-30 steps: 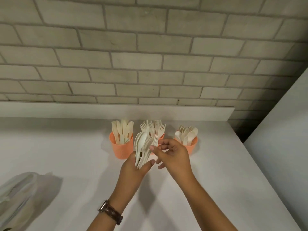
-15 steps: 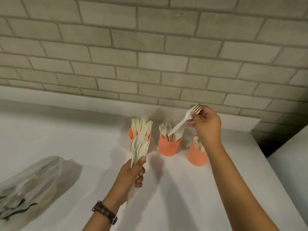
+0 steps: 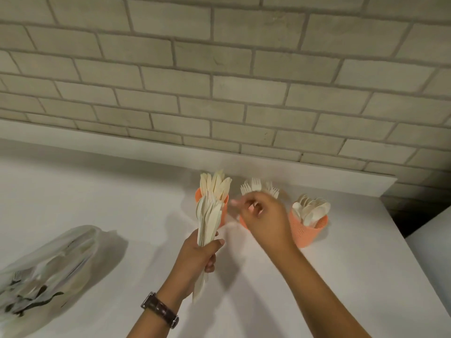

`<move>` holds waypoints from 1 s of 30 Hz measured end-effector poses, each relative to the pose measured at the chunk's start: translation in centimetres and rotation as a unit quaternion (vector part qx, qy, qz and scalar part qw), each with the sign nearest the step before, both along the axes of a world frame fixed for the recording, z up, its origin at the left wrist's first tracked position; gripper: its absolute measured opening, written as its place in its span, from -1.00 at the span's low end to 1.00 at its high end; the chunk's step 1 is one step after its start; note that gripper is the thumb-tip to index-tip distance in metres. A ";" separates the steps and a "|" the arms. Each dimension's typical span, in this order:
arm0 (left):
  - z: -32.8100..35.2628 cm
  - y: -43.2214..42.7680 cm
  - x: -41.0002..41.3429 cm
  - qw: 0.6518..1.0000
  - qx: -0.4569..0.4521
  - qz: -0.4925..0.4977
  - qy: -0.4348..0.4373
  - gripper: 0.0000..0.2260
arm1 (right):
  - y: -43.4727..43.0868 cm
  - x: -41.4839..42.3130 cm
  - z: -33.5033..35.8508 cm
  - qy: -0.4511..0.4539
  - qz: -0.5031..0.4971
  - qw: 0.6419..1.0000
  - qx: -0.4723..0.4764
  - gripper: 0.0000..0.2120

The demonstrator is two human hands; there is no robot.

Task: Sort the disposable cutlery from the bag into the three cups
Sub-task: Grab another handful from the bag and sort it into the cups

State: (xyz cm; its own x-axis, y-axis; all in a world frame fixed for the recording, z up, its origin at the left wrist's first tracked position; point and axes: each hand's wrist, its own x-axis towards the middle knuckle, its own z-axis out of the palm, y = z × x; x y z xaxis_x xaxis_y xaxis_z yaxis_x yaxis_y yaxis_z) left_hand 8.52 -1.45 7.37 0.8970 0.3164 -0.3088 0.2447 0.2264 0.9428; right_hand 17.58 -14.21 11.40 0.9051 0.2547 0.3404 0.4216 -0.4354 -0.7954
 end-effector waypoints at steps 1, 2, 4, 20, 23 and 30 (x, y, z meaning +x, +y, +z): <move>0.0 -0.2 0.1 1.000 0.014 -0.003 -0.002 -0.90 | 0.5 -1.1 -0.1 0.073 0.021 0.997 0.018 -0.80; 0.0 -0.4 0.2 0.999 0.033 -0.010 -0.004 -0.90 | 1.0 -1.8 -0.4 0.124 0.032 0.991 0.028 -0.76; 0.0 -0.8 0.3 0.997 0.071 -0.026 -0.013 -0.87 | 1.6 -2.6 -1.1 0.191 0.040 0.979 0.052 -0.73; -0.6 2.9 -1.0 0.998 0.043 0.034 0.026 -0.69 | 2.0 0.7 2.7 0.360 0.084 0.903 0.220 -0.91; -0.9 4.6 -1.6 0.996 -0.009 0.078 0.030 -0.75 | 2.6 3.5 4.9 0.227 0.025 0.935 0.271 -0.90; -0.4 5.8 -2.2 0.994 -0.093 0.059 0.006 -0.87 | 8.6 7.3 0.6 0.159 0.010 0.982 0.097 -0.73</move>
